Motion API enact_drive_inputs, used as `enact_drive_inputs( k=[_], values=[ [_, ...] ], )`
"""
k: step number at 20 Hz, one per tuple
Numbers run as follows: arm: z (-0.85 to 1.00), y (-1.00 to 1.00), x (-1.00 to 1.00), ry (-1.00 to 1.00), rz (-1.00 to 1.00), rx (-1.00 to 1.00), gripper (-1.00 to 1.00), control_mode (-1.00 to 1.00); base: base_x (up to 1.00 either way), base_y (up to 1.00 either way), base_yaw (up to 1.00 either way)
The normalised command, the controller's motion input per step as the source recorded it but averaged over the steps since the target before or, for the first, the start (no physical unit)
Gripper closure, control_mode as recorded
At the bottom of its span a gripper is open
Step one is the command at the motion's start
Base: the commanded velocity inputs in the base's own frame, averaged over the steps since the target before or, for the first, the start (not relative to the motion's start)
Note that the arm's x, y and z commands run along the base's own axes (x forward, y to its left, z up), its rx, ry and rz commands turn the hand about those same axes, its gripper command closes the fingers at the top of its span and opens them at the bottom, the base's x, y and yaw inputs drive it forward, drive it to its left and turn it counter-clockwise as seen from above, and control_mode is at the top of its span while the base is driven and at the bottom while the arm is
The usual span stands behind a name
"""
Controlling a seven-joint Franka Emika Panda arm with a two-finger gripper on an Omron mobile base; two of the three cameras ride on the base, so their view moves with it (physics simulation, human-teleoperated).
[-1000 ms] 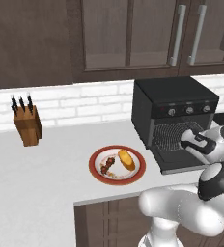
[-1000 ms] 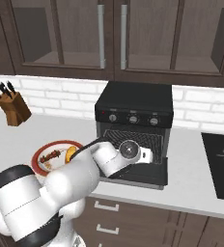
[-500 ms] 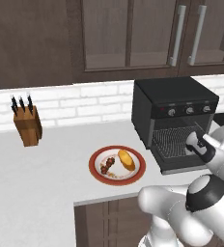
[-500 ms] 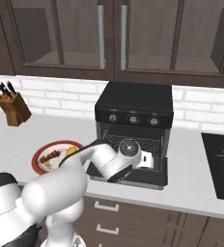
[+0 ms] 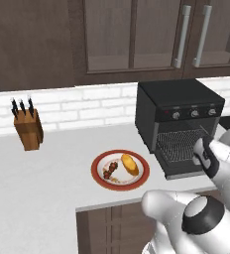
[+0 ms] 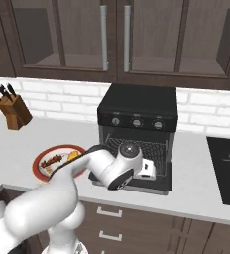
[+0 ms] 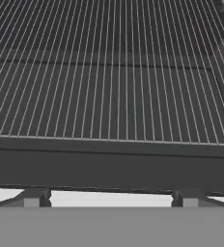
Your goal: Pick up the kebab skewer and baguette bread, and place them inside the toaster oven. Close the toaster oven door and start by setting the timer.
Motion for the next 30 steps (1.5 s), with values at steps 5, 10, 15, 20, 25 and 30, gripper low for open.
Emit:
enact_drive_inputs(
  k=[5,10,15,20,25,30],
  values=[
    [0.79,0.54,-0.49,0.01,0.0,0.0,-1.0,-1.0,0.0,0.0,0.0],
    [0.56,0.83,-0.2,0.01,0.0,-0.01,-1.0,-1.0,0.0,0.0,0.0],
    [0.61,0.96,-0.07,-0.01,0.0,-0.03,-1.0,-1.0,0.0,0.0,0.0],
    [0.4,0.98,0.0,0.0,0.0,-0.07,-1.0,-1.0,0.0,0.0,0.0],
    [0.2,0.88,0.0,0.01,0.0,-0.07,-1.0,-1.0,0.0,0.0,0.0],
    [0.02,0.23,0.08,0.0,0.0,-0.02,-1.0,-1.0,0.0,0.0,0.0]
  ],
)
